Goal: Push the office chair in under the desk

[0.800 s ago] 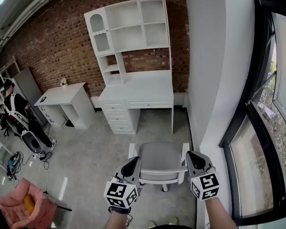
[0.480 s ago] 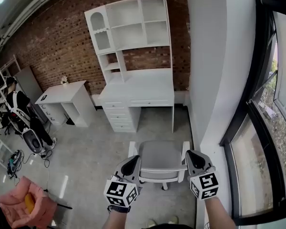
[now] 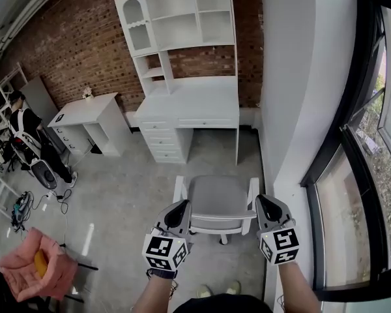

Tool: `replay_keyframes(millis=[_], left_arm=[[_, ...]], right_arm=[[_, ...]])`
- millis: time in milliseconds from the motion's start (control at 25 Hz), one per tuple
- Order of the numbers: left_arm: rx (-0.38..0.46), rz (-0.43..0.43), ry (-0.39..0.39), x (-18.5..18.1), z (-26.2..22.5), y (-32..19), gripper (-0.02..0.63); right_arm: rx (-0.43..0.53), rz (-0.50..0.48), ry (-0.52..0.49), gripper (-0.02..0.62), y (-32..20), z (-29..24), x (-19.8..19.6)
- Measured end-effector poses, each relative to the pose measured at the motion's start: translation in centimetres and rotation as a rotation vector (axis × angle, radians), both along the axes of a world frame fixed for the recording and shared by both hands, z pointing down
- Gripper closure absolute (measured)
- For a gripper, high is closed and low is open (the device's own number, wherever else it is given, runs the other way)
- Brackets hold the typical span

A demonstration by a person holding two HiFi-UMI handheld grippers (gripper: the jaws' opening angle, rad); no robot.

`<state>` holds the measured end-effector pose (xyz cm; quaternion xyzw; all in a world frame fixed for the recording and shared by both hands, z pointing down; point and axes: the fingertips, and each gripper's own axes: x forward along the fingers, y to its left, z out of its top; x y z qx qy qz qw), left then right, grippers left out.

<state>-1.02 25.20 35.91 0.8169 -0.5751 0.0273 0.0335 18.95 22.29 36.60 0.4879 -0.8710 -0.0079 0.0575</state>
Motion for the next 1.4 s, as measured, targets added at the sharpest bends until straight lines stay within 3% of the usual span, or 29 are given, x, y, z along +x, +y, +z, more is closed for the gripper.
replay_keyframes(millis=[560, 920, 1200, 1400], left_arm=[[-0.123, -0.11, -0.07, -0.5, 9.2, 0.8, 0.6], [-0.217, -0.251, -0.047, -5.0, 14.4, -0.2, 0.6], [-0.292, -0.303, -0.06, -8.6, 19.0, -2.5, 0.6], [-0.338, -0.356, -0.026, -11.7, 22.0, -4.8, 0.6]], right_arm=[[-0.091, -0.017, 0.04, 0.592, 0.2, 7.9, 2.6], [-0.18, 0.025, 0.056, 0.591, -1.3, 12.9, 2.8], [-0.249, 0.081, 0.09, 0.591, -3.7, 17.2, 2.1], [-0.312, 0.133, 0.096, 0.591, -6.2, 20.2, 1.5]])
